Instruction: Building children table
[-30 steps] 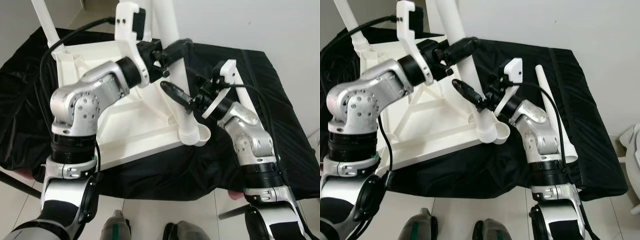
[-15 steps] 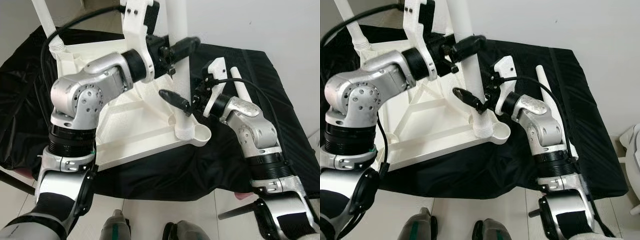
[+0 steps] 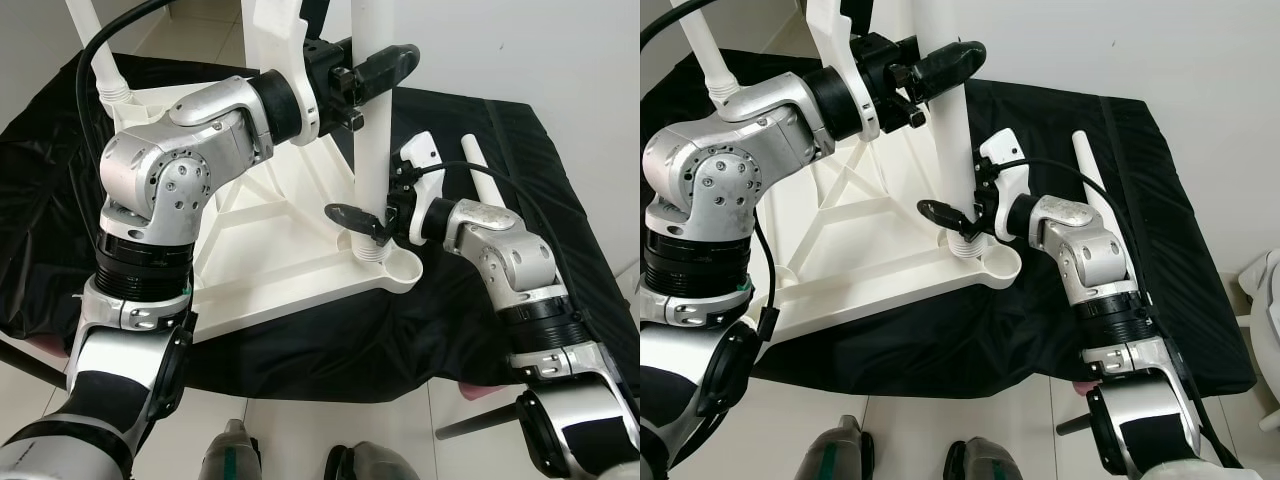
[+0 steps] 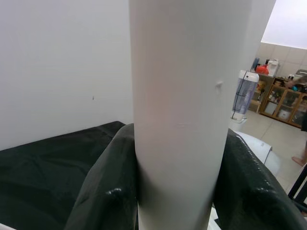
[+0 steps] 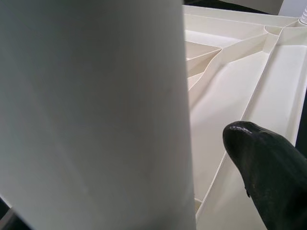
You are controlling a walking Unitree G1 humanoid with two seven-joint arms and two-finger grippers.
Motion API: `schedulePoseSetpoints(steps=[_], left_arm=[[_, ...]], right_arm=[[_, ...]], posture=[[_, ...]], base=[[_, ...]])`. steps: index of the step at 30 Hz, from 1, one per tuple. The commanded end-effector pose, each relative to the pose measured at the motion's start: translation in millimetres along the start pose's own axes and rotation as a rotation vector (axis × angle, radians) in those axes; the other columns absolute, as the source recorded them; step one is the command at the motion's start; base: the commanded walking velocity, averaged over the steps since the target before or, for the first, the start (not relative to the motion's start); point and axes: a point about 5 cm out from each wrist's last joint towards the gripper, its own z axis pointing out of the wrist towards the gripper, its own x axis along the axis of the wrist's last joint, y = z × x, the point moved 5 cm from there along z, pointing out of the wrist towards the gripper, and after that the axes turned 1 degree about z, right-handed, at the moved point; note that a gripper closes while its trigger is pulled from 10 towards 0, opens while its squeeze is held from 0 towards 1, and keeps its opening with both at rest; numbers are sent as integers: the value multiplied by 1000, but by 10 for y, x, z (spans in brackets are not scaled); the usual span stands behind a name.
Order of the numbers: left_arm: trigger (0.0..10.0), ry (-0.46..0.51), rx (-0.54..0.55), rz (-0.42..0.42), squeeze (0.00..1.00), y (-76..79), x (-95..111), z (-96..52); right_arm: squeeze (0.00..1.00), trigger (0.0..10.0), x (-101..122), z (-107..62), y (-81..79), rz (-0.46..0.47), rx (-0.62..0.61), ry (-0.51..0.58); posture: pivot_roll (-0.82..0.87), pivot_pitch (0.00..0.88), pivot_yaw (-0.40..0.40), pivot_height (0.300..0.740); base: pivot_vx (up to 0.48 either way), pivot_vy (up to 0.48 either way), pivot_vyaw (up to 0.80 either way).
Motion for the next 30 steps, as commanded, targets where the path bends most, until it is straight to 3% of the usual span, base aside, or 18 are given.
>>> schedulePoseSetpoints(steps=[1, 3, 4, 11, 12, 13, 14, 15, 17, 18, 19, 30], left_arm=[[10000, 32, -182, 20, 0, 277, 92, 77], [10000, 33, -185, 19, 0, 284, 91, 81], [10000, 33, -189, 18, 0, 297, 87, 85], [10000, 32, -198, 14, 0, 326, 77, 93], [10000, 30, -201, 13, 0, 333, 71, 96], [10000, 29, -203, 12, 0, 339, 68, 97], [10000, 29, -204, 11, 0, 343, 66, 97], [10000, 28, -205, 10, 0, 344, 63, 98], [10000, 28, -205, 9, 0, 345, 62, 99], [10000, 28, -205, 9, 0, 345, 61, 100], [10000, 27, -205, 9, 0, 345, 56, 102], [10000, 18, -188, 6, 0, 285, 18, 114]], right_arm=[[0, 10000, -23, 65, -41, -4, 11, -26], [0, 10000, -14, 71, -46, -7, 14, -23], [0, 8863, 11, 76, -51, -15, 15, -14], [0, 9294, 69, 86, -52, -28, 16, 3], [0, 8627, 89, 91, -52, -30, 15, 8], [0, 5804, 104, 93, -58, -33, 18, 13], [0, 5804, 113, 95, -63, -35, 20, 16], [0, 4431, 117, 96, -66, -36, 22, 18], [0, 4431, 118, 96, -68, -37, 23, 19], [0, 2863, 119, 96, -68, -37, 23, 19], [0, 0, 121, 96, -70, -39, 22, 21], [0, 0, 110, 81, -92, -76, 29, 29]], posture=[[31, 7, -70, 740], [31, 7, -70, 740], [32, 6, -69, 740], [33, 3, -68, 740], [33, 3, -68, 740], [33, 3, -67, 740], [33, 3, -67, 740], [33, 3, -67, 740], [33, 3, -67, 740], [33, 3, -67, 740], [33, 5, -65, 740], [30, 7, -60, 740]], base=[[0, 0, 0], [0, 0, 0], [0, 0, 0], [0, 0, 0], [0, 0, 0], [0, 0, 0], [0, 0, 0], [0, 0, 0], [0, 0, 0], [0, 0, 0], [0, 0, 0], [0, 0, 0]])
